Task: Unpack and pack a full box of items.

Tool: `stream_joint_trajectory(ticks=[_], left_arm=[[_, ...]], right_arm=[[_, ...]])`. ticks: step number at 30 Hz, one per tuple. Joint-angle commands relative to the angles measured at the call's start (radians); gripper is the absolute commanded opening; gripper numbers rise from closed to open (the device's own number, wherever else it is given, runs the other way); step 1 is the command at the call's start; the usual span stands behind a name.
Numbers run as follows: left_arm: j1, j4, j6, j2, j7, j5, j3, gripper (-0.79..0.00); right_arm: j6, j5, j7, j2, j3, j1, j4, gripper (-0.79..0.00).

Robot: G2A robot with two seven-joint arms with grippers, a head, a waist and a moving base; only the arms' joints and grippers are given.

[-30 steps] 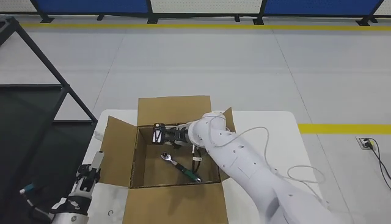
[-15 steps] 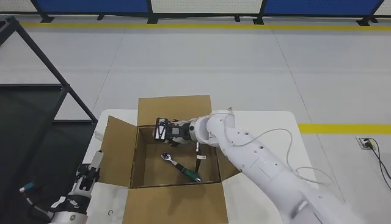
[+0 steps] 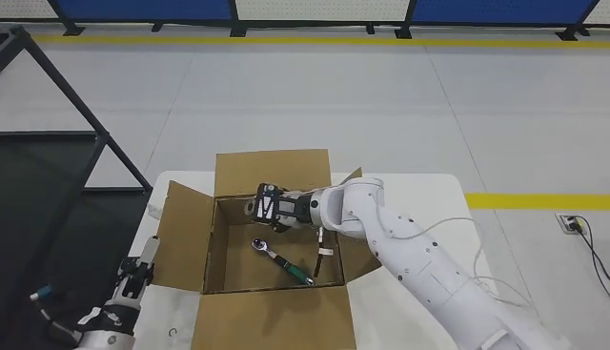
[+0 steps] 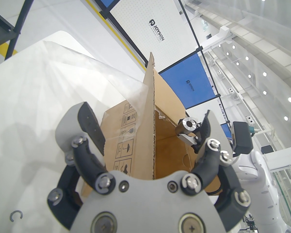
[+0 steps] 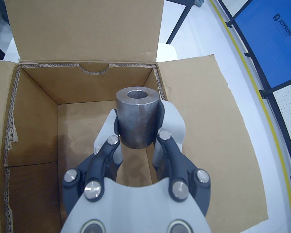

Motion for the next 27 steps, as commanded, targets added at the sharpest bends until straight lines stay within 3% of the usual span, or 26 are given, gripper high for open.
stream_joint_trajectory(ticks=[1,7,12,19,27], left_arm=[[-0.002,0.001,-0.005,0.001,-0.009,0.012,0.010,0.000],[-0.006,0.001,-0.012,0.002,-0.015,0.023,0.021,0.000],[-0.002,0.005,-0.015,0.003,-0.015,0.021,0.023,0.000],[-0.010,0.011,-0.016,0.005,-0.034,0.028,0.036,0.000],[-0.036,0.018,-0.013,0.009,-0.061,0.049,0.050,0.000]], right_arm=[[0.000,0.000,0.000,0.000,0.000,0.000,0.000,-0.785],[0.012,0.005,-0.005,0.000,0.004,-0.013,-0.013,-0.785],[0.013,0.041,-0.090,0.025,0.093,-0.029,-0.066,-0.785],[0.025,0.029,-0.193,0.124,0.364,-0.185,-0.274,-0.785],[-0.034,0.063,-0.092,0.226,0.728,-0.493,-0.614,-0.785]])
